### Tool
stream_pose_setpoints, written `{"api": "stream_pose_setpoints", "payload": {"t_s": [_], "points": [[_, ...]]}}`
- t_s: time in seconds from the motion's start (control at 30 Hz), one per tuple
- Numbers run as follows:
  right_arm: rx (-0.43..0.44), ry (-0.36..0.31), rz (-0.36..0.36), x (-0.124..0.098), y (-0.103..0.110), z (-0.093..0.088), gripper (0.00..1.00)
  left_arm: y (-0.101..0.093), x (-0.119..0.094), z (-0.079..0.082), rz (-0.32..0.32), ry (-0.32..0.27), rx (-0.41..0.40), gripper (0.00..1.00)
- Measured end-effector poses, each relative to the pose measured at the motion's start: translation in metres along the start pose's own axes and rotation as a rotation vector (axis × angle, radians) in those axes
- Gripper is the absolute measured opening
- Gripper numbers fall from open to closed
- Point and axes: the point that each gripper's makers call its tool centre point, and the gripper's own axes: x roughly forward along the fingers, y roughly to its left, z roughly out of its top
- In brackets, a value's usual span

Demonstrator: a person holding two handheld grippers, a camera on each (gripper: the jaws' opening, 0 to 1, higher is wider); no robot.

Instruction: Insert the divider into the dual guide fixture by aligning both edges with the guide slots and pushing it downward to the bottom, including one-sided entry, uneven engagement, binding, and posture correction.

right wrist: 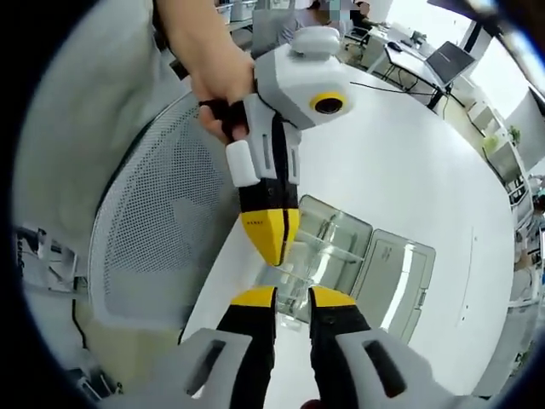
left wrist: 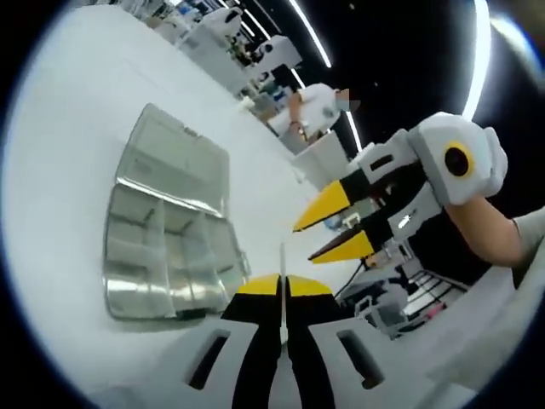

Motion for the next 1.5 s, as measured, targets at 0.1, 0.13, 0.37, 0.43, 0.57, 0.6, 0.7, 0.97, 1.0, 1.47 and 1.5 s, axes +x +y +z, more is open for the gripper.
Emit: {"api": "stream_pose_setpoints", "payload": {"t_s": [0.1, 0.13, 0.37, 0.43, 0.57, 0.6, 0.7, 0.97, 1.0, 1.47, 1.5], "points": [[0.011, -0.008, 0.014, -0.002, 0.0, 0.001, 0.07, 0.0, -0.002, 0.0, -0.001, 0.01, 0.036, 0.0], [0.015, -0.01, 0.021, -0.002, 0.001, 0.002, 0.06, 0.0, -0.003, -0.001, 0.002, 0.02, 0.056, 0.0], [0.022, -0.034, 0.069, -0.003, 0.004, 0.008, 0.03, -0.004, -0.003, -0.004, -0.015, 0.044, 0.137, 0.0], [0.021, -0.037, 0.081, -0.003, 0.005, 0.009, 0.02, -0.007, -0.003, -0.005, -0.021, 0.052, 0.161, 0.0], [0.026, -0.041, 0.116, -0.003, 0.009, 0.011, 0.01, -0.01, -0.004, -0.008, -0.029, 0.071, 0.213, 0.0], [0.028, -0.041, 0.122, -0.003, 0.01, 0.011, 0.01, -0.01, -0.004, -0.008, -0.03, 0.073, 0.223, 0.0], [0.039, -0.047, 0.154, -0.003, 0.014, 0.013, 0.0, -0.011, -0.005, -0.007, -0.032, 0.07, 0.244, 0.0], [0.043, -0.042, 0.198, -0.002, 0.017, 0.015, 0.0, -0.015, -0.005, -0.006, -0.046, 0.08, 0.328, 0.0], [0.04, -0.04, 0.2, -0.001, 0.017, 0.015, 0.0, -0.015, -0.005, -0.006, -0.046, 0.083, 0.34, 0.0], [0.025, -0.03, 0.211, -0.002, 0.015, 0.016, 0.03, -0.019, -0.005, -0.004, -0.06, 0.09, 0.412, 0.0], [0.03, -0.028, 0.219, -0.002, 0.016, 0.015, 0.02, -0.019, -0.005, -0.004, -0.059, 0.089, 0.419, 0.0]]}}
